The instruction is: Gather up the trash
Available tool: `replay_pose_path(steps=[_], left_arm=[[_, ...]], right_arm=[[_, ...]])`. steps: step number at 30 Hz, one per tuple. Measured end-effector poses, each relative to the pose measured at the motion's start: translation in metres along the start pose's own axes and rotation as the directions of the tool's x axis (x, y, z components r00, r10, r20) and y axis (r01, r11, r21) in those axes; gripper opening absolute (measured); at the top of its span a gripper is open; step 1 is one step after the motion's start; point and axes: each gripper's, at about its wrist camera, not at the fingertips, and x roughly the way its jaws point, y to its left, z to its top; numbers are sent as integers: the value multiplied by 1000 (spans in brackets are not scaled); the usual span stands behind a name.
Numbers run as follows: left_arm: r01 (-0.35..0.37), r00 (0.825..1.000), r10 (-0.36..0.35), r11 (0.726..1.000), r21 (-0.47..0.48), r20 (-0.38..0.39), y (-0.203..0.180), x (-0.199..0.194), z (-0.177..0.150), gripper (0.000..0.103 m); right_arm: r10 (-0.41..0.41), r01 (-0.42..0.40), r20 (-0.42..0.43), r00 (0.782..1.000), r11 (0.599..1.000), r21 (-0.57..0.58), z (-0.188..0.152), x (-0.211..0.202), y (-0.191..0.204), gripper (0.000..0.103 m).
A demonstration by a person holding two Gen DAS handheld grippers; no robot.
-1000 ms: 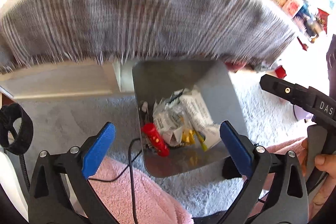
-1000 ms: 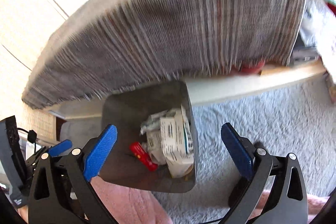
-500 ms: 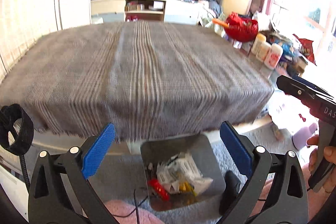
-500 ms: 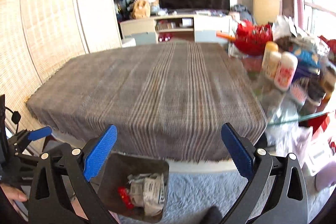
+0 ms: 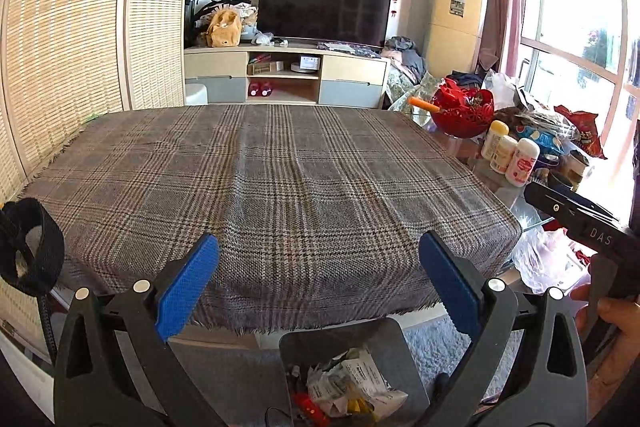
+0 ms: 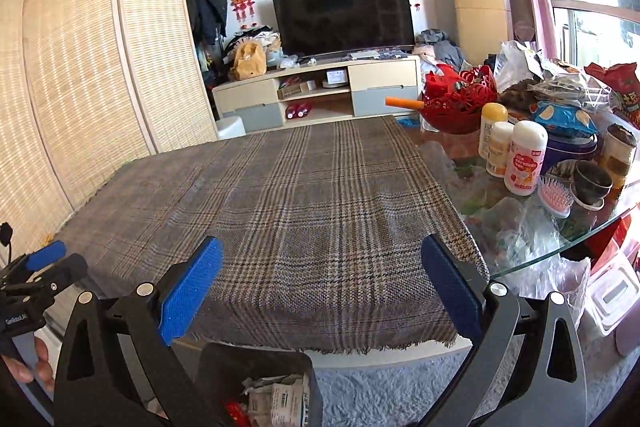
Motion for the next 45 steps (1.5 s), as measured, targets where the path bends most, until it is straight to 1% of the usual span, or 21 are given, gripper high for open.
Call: replay_pose_path(steps=[3,5,8,15,21,31,45], left_arm=[[-10,1000,10,1000,17,-7,0,5,-5,95],[-20,1000,20,999,36,-9,-2,7,-8,95],[-28,999,29,998,53,-16,-2,9,-13,95],[-45,999,46,998,33,-26,4,10,-14,95],[-47,999,47,998,32,-23,5,8,-13,95],[-45,999,46,998,37,-12,3,2,-11,95],[-49,999,49,998,34,-21,2,2,-13,95]], right_arm=[[-29,29,8,1000,999,-33,-5,-2,6,100],[-12,12,0,1000,999,-29,-8,-1,7,100],[-9,8,-27,1000,999,-45,-10,5,11,100],[5,-10,-62,998,996,-89,-14,11,23,100],[4,-10,-84,996,997,-72,-16,14,20,100],[4,-10,-87,996,998,-68,-15,15,18,100],[5,-10,-88,996,998,-60,-16,14,14,100]])
